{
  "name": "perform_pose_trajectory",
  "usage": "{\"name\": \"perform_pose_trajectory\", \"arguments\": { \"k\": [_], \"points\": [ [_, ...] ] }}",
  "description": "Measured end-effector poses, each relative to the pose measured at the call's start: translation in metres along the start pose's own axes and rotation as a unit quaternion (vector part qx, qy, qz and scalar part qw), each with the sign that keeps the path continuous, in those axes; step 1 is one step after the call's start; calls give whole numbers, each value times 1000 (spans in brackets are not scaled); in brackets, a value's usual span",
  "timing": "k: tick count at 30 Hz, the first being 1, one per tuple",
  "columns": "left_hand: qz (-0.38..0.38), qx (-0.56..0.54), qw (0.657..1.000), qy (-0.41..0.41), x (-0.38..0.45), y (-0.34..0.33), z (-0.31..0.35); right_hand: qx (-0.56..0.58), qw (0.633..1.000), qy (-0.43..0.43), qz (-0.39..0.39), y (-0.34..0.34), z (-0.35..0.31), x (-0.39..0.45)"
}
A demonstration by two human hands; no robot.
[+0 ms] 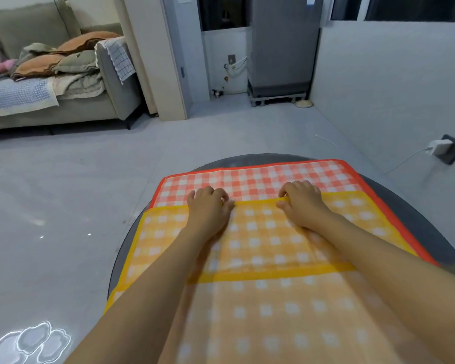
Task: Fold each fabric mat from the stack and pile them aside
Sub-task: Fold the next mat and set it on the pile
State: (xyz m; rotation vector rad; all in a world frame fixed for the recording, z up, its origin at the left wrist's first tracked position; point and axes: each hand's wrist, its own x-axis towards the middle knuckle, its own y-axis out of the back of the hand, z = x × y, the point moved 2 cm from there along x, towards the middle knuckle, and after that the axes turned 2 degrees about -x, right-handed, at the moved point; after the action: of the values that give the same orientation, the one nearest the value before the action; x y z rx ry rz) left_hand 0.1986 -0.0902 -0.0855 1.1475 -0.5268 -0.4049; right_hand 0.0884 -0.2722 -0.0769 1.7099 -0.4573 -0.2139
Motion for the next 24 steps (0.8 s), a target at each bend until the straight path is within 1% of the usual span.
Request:
{"name": "perform_pose_trajectory", "arguments": {
  "k": [3, 6, 9, 14, 17, 19, 21, 24],
  "points": [
    [17, -32, 999, -2, 5, 1, -2, 20, 1000, 8, 16, 2, 1, 4],
    [47, -78, 996, -8, 2, 17, -1, 61, 996, 11, 56, 15, 1, 1],
    [66, -84, 994, -33, -7, 47, 6, 97, 990, 27, 96, 41, 0, -8],
    [75, -76, 991, -78, -38, 104, 20, 105, 986, 69, 112, 97, -8, -42],
    [76, -74, 988, -113, -66, 135, 30, 125, 982, 85, 110, 128, -16, -75],
    [73, -72, 986, -128, -89, 152, 38, 128, 984, 93, 84, 145, -20, -99],
    [59, -69, 986, -136, -113, 164, 46, 126, 986, 97, 57, 155, -21, -124],
    [21, -69, 986, -149, -147, 170, 51, 109, 988, 101, 40, 158, -21, -158]
  ]
}}
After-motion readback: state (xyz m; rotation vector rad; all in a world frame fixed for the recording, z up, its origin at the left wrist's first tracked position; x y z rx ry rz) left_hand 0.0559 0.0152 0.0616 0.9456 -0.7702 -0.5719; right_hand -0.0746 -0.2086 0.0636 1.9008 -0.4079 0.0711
